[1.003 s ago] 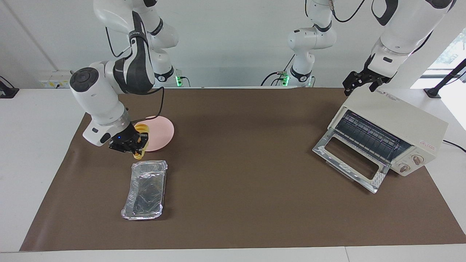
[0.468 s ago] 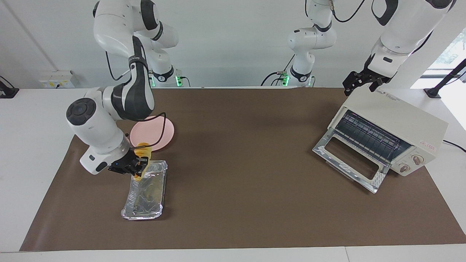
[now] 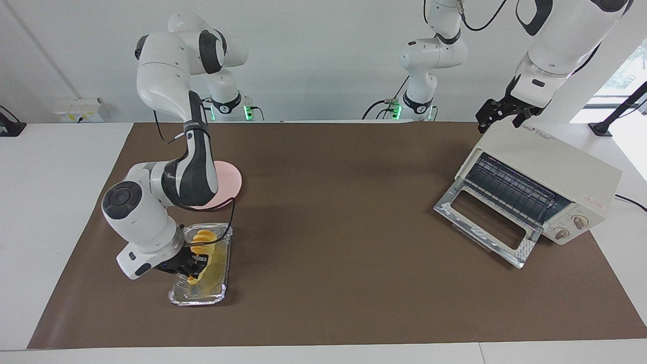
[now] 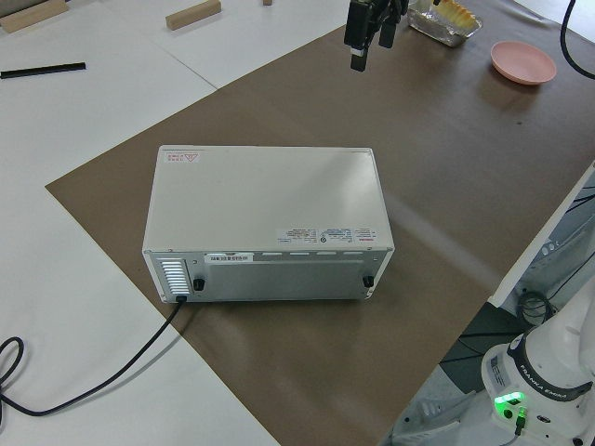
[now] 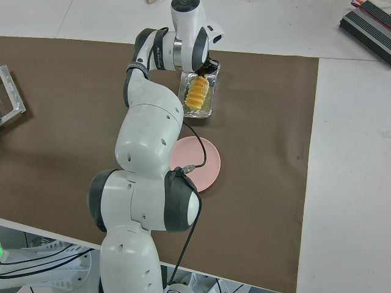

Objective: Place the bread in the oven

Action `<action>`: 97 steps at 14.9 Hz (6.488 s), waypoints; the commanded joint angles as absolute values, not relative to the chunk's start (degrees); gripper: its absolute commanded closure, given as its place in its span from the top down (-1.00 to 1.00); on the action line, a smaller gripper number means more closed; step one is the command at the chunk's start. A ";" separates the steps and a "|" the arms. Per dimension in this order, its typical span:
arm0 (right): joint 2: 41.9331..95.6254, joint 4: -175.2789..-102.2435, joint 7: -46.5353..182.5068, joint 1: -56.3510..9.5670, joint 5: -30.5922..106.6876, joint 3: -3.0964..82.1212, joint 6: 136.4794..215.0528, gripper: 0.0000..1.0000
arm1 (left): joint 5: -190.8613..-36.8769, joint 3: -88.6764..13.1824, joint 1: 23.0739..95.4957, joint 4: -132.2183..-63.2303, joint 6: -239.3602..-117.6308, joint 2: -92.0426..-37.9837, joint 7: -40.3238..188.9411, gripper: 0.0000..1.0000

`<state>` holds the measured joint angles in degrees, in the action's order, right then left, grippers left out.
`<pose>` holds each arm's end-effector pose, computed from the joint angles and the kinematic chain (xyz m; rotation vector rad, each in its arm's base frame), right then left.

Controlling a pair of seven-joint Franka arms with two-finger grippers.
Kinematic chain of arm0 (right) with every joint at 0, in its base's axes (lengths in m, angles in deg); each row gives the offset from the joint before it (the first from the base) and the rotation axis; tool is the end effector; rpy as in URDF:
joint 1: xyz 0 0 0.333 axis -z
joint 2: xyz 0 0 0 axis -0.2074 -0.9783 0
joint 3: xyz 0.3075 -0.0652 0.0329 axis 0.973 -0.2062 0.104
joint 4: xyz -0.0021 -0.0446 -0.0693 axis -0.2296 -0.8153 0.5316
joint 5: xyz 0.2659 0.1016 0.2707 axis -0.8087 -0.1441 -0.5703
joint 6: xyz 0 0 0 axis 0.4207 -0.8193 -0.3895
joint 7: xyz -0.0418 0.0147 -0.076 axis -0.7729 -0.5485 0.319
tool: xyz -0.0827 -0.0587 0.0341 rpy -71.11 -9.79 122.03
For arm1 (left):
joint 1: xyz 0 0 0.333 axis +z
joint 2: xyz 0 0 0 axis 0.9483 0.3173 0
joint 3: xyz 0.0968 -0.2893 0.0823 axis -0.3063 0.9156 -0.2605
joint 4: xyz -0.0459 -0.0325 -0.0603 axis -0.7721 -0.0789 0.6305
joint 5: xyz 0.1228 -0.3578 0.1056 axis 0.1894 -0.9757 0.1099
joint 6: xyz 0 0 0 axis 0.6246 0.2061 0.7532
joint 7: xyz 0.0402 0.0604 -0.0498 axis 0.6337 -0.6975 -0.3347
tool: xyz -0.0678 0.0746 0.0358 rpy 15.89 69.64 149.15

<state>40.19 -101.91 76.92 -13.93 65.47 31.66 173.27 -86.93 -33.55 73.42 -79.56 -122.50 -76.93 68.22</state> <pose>0.7623 0.0233 0.3467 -3.0948 0.0150 -0.1141 0.5267 -0.0466 0.6243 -3.0856 -0.1130 0.1729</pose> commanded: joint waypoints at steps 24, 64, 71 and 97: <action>47.29 -118.68 64.03 -10.30 66.88 30.99 183.32 0.14 | -88.03 -33.57 73.96 -80.28 -121.85 -77.80 67.65 1.00; 54.50 -128.78 107.54 -43.87 56.60 32.58 188.24 -1.00 | -87.94 -33.48 73.96 -80.28 -121.85 -77.80 67.65 1.00; 54.94 -125.81 109.56 -43.00 56.59 31.79 183.52 1.00 | -88.03 -33.48 73.96 -80.28 -121.85 -77.80 67.65 1.00; 88.42 -134.31 67.29 -8.21 68.72 31.16 144.21 1.00 | -88.12 -31.63 68.96 -81.86 -127.19 -78.06 68.01 1.00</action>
